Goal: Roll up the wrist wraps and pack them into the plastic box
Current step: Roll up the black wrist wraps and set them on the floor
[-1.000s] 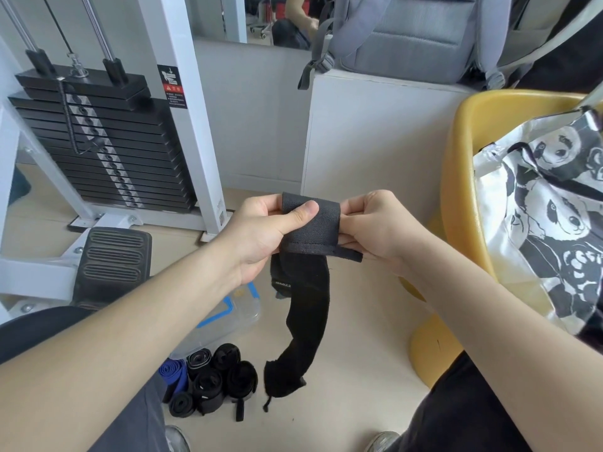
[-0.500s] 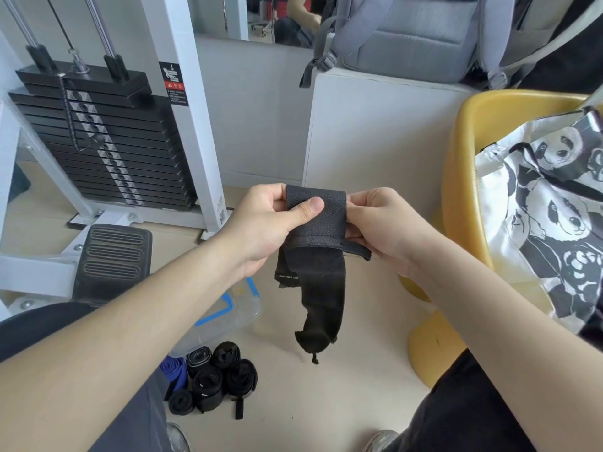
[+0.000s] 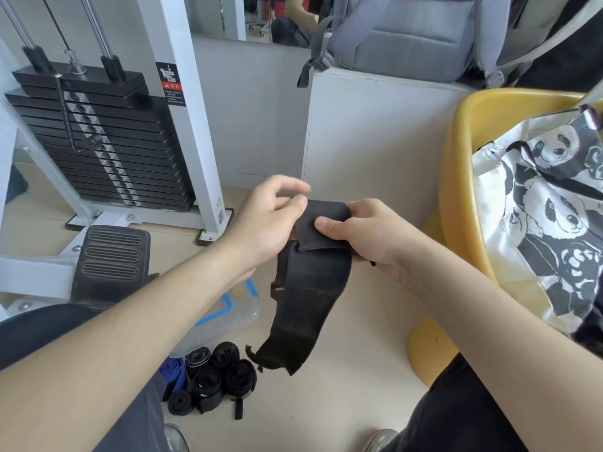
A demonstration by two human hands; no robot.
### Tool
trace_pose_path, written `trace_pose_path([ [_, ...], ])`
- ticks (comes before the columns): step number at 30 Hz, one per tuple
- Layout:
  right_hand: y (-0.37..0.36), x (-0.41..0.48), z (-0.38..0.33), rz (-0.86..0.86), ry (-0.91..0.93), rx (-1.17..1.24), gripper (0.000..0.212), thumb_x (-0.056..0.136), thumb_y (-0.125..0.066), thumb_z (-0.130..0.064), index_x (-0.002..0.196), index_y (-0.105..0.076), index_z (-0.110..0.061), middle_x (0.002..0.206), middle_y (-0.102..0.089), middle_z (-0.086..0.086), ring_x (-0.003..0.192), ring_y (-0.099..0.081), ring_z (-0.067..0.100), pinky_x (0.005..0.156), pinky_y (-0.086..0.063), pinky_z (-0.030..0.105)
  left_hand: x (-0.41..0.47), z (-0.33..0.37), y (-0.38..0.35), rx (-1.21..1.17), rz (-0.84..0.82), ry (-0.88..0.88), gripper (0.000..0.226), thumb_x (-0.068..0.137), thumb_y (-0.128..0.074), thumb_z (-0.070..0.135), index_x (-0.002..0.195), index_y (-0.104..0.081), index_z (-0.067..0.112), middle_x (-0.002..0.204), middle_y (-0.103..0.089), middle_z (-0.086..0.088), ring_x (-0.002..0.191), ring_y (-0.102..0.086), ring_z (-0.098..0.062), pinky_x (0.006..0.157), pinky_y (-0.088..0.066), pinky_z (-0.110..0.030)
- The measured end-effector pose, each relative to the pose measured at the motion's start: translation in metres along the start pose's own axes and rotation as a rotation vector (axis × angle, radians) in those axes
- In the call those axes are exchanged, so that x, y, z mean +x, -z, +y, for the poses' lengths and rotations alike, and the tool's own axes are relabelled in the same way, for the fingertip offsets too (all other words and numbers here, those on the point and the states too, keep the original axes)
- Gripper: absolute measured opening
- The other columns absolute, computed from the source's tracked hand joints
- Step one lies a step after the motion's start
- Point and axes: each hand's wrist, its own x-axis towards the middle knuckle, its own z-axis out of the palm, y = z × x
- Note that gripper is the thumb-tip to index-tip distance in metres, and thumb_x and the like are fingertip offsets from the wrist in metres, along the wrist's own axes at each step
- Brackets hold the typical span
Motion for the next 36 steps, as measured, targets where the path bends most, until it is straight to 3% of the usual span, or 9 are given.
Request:
trace_pose_path([
  [3, 0.015, -0.001, -0.002, 0.073, 0.009, -0.115, 0.017, 0.099, -0.08, -0.026, 0.107, -0.079, -0.011, 0.093, -0.084, 0.007, 0.087, -0.083, 0.026, 0.084, -0.069, 0.047, -0.003, 0.005, 0.002, 0.147, -0.104, -0.083, 0.045, 0.105, -0.045, 0.001, 0.123, -0.076, 0.029, 0.102, -0.083, 0.006, 0.094, -0.076, -0.004, 0.082, -0.055, -0.016],
  [7, 0.027, -0.005, -0.008, 0.113, 0.269, -0.526, 0.03, 0.103, -0.071, -0.032, 0.087, -0.074, -0.007, 0.081, -0.076, 0.011, 0.072, -0.069, 0.021, 0.072, -0.058, 0.044, -0.006, 0.001, 0.006, 0.531, -0.113, -0.29, 0.052, 0.093, -0.065, 0.005, 0.13, -0.069, 0.041, 0.106, -0.064, 0.006, 0.092, -0.062, -0.009, 0.085, -0.05, -0.025],
  [9, 0.028, -0.009, -0.01, 0.075, 0.415, -0.683, 0.038, 0.104, -0.068, -0.03, 0.078, -0.066, -0.003, 0.07, -0.063, 0.012, 0.063, -0.055, 0.02, 0.065, -0.046, 0.038, -0.01, -0.001, 0.004, 0.602, -0.21, -0.401, 0.072, 0.087, -0.074, 0.008, 0.146, -0.058, 0.046, 0.122, -0.051, 0.009, 0.104, -0.056, -0.004, 0.091, -0.048, -0.02],
  [13, 0.026, -0.016, -0.006, -0.033, 0.468, -0.822, 0.038, 0.094, -0.08, -0.04, 0.074, -0.072, -0.008, 0.069, -0.067, 0.014, 0.066, -0.06, 0.026, 0.067, -0.053, 0.045, -0.009, 0.002, 0.003, 0.552, -0.48, -0.414, 0.098, 0.073, -0.1, 0.028, 0.156, -0.051, 0.042, 0.155, -0.053, 0.026, 0.145, -0.046, 0.007, 0.122, -0.037, -0.025],
  [17, 0.027, -0.016, 0.001, -0.045, 0.516, -0.838, 0.035, 0.08, -0.091, -0.048, 0.071, -0.075, -0.018, 0.059, -0.059, 0.011, 0.054, -0.044, 0.014, 0.054, -0.046, 0.036, -0.007, 0.0, 0.001, 0.508, -0.413, -0.285, 0.054, 0.063, -0.105, 0.043, 0.103, -0.069, 0.038, 0.105, -0.077, 0.019, 0.107, -0.07, -0.001, 0.104, -0.055, -0.036],
  [21, 0.047, -0.012, 0.001, -0.02, 0.409, -0.845, 0.035, 0.072, -0.093, -0.06, 0.082, -0.075, -0.032, 0.066, -0.071, -0.008, 0.06, -0.064, 0.004, 0.054, -0.048, 0.02, -0.003, -0.007, -0.004, 0.534, -0.353, -0.29, 0.035, 0.072, -0.099, 0.048, 0.086, -0.072, 0.032, 0.074, -0.069, 0.007, 0.065, -0.058, -0.005, 0.058, -0.043, -0.016],
  [26, 0.063, -0.013, 0.008, -0.194, 0.365, -1.0, 0.026, 0.085, -0.087, -0.053, 0.075, -0.073, -0.034, 0.064, -0.069, -0.013, 0.06, -0.062, 0.006, 0.057, -0.048, 0.028, -0.01, -0.016, -0.018, 0.548, -0.545, -0.214, 0.023, 0.091, -0.088, 0.04, 0.08, -0.074, 0.025, 0.06, -0.058, 0.01, 0.054, -0.048, -0.003, 0.051, -0.036, -0.016],
  [33, 0.059, -0.006, 0.009, 0.0, 0.42, -1.092, 0.037, 0.092, -0.078, -0.056, 0.111, -0.068, -0.026, 0.1, -0.071, -0.007, 0.094, -0.062, 0.024, 0.091, -0.049, 0.042, -0.009, -0.023, -0.032, 0.578, -0.526, -0.051, 0.066, 0.088, -0.083, 0.062, 0.054, -0.043, 0.022, 0.051, -0.033, 0.015, 0.046, -0.032, -0.007, 0.044, -0.022, -0.021],
  [36, 0.057, -0.004, 0.008, -0.004, 0.486, -0.921, 0.027, 0.097, -0.078, -0.042, 0.114, -0.07, -0.022, 0.103, -0.073, -0.006, 0.093, -0.065, 0.02, 0.086, -0.05, 0.034, -0.01, -0.028, -0.032, 0.483, -0.582, -0.03, 0.061, 0.091, -0.083, 0.056, 0.057, -0.048, 0.02, 0.052, -0.042, 0.018, 0.047, -0.042, -0.004, 0.046, -0.031, -0.013],
])
